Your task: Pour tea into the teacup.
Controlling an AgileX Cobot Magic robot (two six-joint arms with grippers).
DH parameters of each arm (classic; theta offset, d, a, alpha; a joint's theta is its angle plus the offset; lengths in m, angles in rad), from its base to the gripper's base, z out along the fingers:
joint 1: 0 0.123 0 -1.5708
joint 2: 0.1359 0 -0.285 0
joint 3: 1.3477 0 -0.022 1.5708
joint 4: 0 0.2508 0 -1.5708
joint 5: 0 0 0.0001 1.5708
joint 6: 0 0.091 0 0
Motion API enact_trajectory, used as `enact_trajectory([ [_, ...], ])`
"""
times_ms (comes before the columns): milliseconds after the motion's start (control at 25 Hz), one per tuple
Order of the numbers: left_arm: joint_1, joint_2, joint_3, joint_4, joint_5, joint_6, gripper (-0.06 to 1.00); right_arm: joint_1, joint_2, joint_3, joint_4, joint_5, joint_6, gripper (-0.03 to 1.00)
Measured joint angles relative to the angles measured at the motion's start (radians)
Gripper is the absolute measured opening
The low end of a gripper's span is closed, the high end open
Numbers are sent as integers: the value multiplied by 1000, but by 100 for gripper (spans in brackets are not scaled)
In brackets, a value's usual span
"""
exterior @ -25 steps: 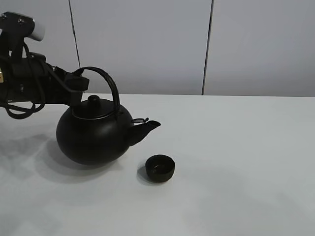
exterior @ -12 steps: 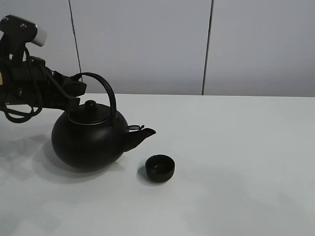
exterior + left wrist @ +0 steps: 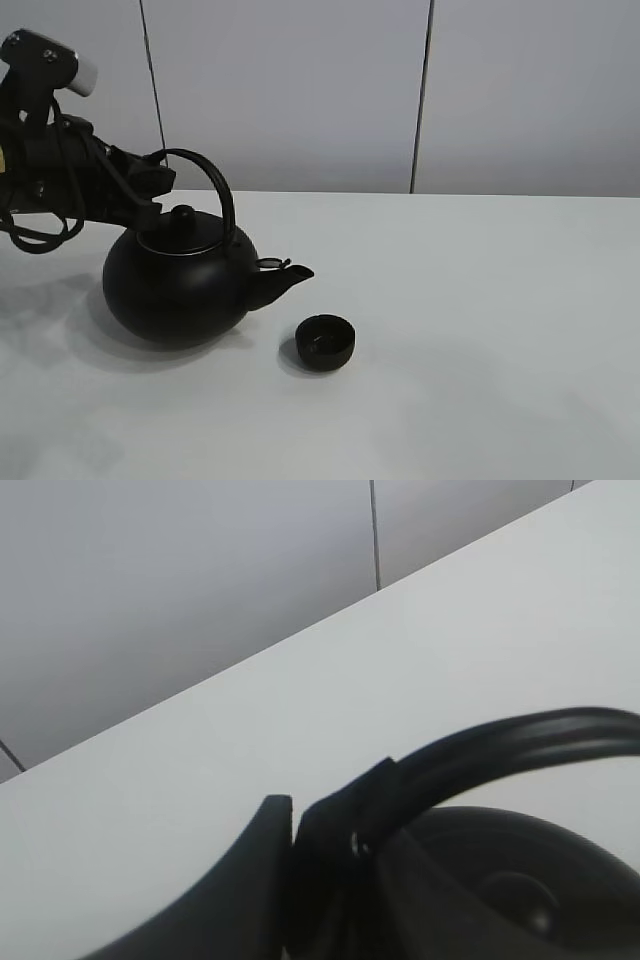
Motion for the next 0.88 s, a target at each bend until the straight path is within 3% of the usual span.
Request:
enact_trajectory([
  [880,-34,0,0,-42,26,84,13,0,0,0,0,1,0,57],
])
